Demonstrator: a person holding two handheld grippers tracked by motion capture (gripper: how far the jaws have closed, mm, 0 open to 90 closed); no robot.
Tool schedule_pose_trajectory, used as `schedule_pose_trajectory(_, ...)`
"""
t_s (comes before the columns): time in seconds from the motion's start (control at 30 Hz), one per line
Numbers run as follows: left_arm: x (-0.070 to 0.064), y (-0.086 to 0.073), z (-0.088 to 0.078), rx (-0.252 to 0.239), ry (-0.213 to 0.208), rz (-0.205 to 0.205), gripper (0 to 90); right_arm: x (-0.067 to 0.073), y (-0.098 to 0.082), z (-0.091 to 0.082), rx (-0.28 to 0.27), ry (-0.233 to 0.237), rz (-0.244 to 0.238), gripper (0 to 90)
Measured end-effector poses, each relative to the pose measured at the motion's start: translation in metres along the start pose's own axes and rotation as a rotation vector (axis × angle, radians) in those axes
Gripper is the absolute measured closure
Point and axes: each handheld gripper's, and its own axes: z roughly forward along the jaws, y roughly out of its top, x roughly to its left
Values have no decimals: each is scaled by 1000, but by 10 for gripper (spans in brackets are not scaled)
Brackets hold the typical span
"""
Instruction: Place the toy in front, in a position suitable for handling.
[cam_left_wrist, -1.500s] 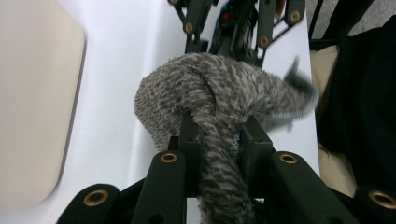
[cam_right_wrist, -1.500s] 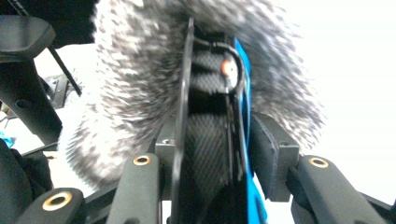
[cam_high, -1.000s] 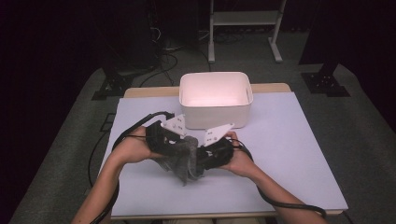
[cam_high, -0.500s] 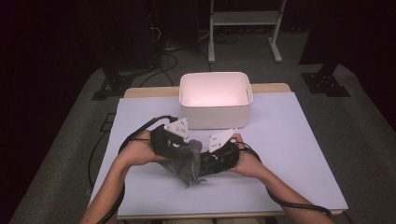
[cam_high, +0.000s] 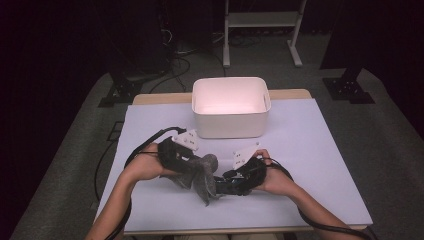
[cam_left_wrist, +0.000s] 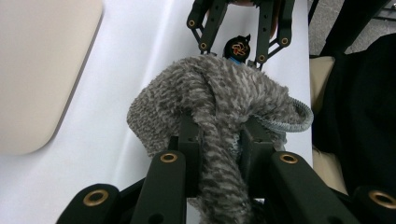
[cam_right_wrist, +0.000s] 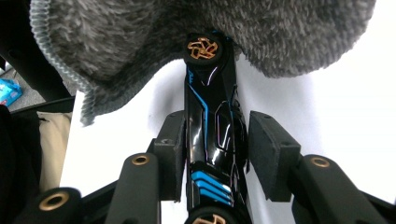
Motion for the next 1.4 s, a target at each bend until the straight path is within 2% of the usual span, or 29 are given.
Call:
schedule_pose_trajectory(0.03,0,-1,0,4,1,4,737,0,0,1,-3,-4,0,537)
schedule_pose_trajectory(0.13,0,-4,1,1,-5,-8,737,2,-1,11,46,-1,-13,534)
schedule_pose_trajectory(0.2,1,-7,2,2,-9,-12,739,5,-1,11,52,-32,-43,553)
schedule_pose_trajectory(0.33,5,-12,2,-6,-7,-26,754,2,-2,8,68,-34,-41,556)
schedule_pose_trajectory(0.5,10,-17,4,-18,-15,-43,767,-13,-5,-3,90,-84,-44,556)
schedule_pose_trajectory(0.6,14,-22,3,-20,-2,-61,768,-25,-6,-9,106,-123,-73,556)
schedule_pose_trajectory(0.7,21,-30,-7,-6,19,-84,768,-31,-8,-15,124,-161,-100,556)
schedule_pose_trajectory(0.77,25,-38,-17,12,46,-109,768,-33,-11,-19,117,-180,-102,556)
schedule_pose_trajectory(0.87,32,-53,-34,55,102,-147,767,-32,-17,-20,93,-181,-101,555)
schedule_pose_trajectory(0.93,36,-66,-42,79,153,-196,766,-27,-21,-17,92,-177,-99,554)
schedule_pose_trajectory(1.0,41,-81,-46,101,178,-238,766,-23,-24,-17,69,-190,-95,554)
schedule_pose_trajectory(1.07,43,-97,-44,105,182,-280,765,-19,-26,-18,52,-208,-96,550)
schedule_pose_trajectory(1.13,43,-109,-38,104,168,-307,763,-15,-29,-18,36,-213,-81,539)
schedule_pose_trajectory(1.2,43,-117,-31,107,158,-321,760,-14,-30,-20,11,-191,-35,494)
schedule_pose_trajectory(1.23,43,-119,-28,106,151,-326,758,-13,-30,-21,5,-178,-13,480)
schedule_pose_trajectory(1.3,42,-122,-23,106,142,-331,756,-9,-32,-19,1,-183,-17,457)
schedule_pose_trajectory(1.4,40,-122,-19,96,131,-332,748,-4,-33,-20,-25,-167,4,417)
